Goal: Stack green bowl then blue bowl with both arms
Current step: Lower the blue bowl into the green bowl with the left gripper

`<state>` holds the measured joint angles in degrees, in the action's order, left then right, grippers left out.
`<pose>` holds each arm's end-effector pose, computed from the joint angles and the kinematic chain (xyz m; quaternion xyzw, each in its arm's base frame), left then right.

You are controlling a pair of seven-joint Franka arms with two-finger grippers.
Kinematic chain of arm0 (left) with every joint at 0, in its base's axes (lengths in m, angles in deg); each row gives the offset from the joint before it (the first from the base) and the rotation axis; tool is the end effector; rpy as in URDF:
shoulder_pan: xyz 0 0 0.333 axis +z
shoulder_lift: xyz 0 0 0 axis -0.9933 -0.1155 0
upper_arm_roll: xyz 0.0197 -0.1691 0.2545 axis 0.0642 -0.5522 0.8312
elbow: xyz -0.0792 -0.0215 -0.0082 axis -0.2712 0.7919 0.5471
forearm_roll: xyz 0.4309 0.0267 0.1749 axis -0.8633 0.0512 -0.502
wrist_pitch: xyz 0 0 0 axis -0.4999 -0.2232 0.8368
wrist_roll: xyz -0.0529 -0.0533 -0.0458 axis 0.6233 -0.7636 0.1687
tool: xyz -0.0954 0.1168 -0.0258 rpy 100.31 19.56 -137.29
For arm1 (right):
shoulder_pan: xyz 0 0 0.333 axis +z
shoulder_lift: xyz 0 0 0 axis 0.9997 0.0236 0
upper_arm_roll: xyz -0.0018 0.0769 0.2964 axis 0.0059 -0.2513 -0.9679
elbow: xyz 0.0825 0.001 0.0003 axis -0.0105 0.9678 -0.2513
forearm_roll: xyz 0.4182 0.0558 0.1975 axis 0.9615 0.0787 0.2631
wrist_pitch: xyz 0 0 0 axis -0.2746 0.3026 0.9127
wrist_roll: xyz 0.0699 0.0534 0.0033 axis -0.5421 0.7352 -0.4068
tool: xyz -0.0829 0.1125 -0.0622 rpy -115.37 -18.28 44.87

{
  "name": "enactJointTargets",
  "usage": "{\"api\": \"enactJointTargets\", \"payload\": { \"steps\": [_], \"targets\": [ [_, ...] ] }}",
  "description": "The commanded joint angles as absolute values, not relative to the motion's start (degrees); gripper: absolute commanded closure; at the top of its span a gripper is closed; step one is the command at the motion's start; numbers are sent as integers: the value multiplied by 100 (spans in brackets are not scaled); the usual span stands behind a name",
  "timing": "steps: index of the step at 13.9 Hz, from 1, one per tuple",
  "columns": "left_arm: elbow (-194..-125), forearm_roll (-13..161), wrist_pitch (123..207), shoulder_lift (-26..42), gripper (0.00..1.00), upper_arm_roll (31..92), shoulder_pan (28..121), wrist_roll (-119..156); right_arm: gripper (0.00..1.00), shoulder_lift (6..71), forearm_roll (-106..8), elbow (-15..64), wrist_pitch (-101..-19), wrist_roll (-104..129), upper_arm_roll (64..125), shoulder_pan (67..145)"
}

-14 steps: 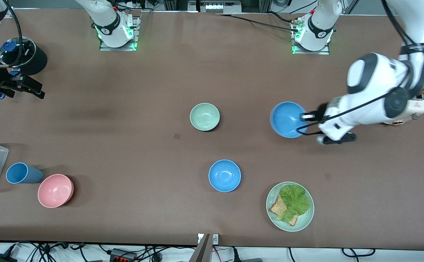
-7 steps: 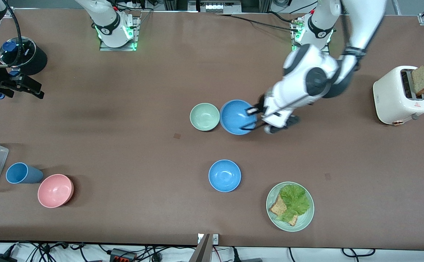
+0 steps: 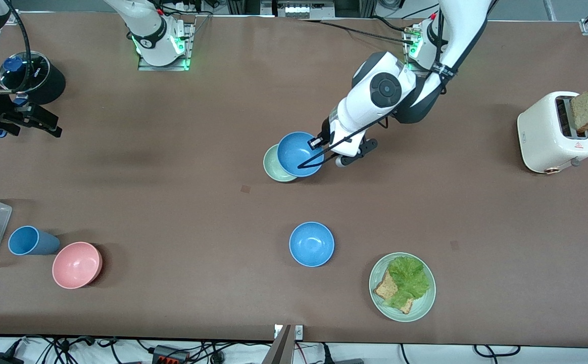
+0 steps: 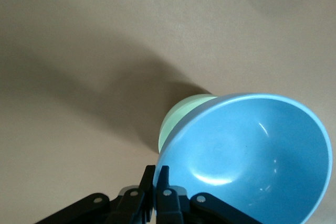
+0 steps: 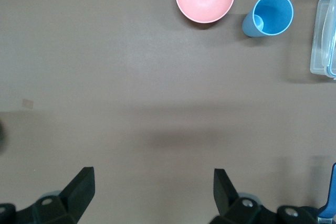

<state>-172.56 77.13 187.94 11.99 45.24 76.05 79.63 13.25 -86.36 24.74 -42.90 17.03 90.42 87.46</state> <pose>0.5067 -0.4619 0.2266 0.9311 0.3121 -0.1035 0.1577 0.6293 -0.0259 0.5077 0.9999 -0.0140 0.0023 0.0012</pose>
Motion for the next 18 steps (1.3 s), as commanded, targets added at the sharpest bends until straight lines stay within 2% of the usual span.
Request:
{"api": "enactJointTargets", "payload": {
  "steps": [1,8,18],
  "targets": [
    [-17314,7786,19102,1102,100,4591,7405,8200,0,1342,-8707,2368,-4181,1709,8982,8724],
    [-17314,7611,19515,759,100,4618,7264,8323,0,1350,-8707,2368,-4181,1718,8982,8715],
    [-17208,6960,19648,425,100,4662,7264,8692,0,1350,-8707,2306,-4181,1736,8982,8707]
  ]
}}
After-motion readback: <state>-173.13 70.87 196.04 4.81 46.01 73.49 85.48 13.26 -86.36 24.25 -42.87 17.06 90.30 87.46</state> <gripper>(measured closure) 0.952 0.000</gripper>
